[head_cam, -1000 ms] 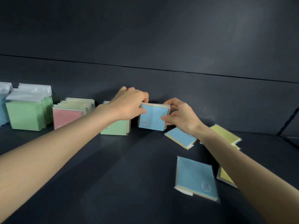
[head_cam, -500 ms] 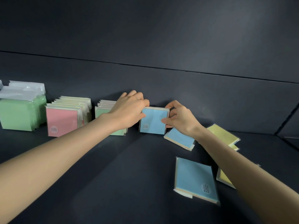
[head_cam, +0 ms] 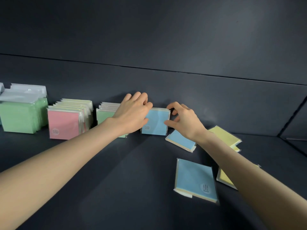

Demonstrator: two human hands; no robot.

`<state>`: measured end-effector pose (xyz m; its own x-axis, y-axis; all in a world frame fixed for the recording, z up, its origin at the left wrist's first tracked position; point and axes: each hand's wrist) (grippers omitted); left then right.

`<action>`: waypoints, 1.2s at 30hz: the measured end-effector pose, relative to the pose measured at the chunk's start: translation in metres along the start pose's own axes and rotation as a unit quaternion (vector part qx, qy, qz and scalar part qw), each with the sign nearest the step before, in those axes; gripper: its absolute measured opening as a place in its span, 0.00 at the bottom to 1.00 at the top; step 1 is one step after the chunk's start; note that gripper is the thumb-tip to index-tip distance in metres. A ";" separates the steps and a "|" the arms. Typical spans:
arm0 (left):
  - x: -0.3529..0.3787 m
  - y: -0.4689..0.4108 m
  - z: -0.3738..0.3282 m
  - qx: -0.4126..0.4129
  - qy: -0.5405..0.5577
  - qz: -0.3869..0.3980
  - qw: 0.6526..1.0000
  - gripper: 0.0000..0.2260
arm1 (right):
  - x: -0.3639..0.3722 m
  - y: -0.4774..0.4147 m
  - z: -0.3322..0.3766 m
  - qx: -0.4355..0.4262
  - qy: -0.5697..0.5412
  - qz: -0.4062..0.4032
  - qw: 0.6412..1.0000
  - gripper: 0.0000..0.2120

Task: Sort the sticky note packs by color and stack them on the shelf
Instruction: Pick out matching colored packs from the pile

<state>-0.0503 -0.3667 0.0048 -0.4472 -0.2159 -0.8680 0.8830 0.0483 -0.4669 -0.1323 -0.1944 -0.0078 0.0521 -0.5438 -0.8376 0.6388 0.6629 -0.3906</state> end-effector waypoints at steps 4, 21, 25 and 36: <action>-0.006 0.004 -0.007 -0.020 0.054 0.009 0.998 0.17 | -0.025 0.014 -0.008 0.043 -0.022 0.016 0.999 0.21; -0.032 0.077 -0.077 -0.039 0.367 0.310 0.876 0.24 | -0.031 0.068 -0.024 0.081 0.068 0.137 0.985 0.34; -0.035 0.081 -0.068 -0.079 0.462 0.318 0.824 0.23 | -0.035 0.070 -0.019 0.059 0.010 0.101 0.993 0.40; -0.029 0.080 -0.035 -0.180 0.593 0.277 0.734 0.26 | -0.042 0.071 -0.016 0.100 -0.336 -0.048 0.935 0.13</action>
<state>0.0285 -0.3223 -0.0129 -0.0328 0.9249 -0.3788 0.9768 0.1099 0.1837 -0.1012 -0.1167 -0.0063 0.4152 -0.8411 -0.3467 0.7929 0.5214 -0.3152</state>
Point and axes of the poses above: each hand's wrist, its own y-axis away from the middle knuckle, its own x-axis out of the palm, z = x × y, and after that the axes turned 7 degrees about -x, right-handed
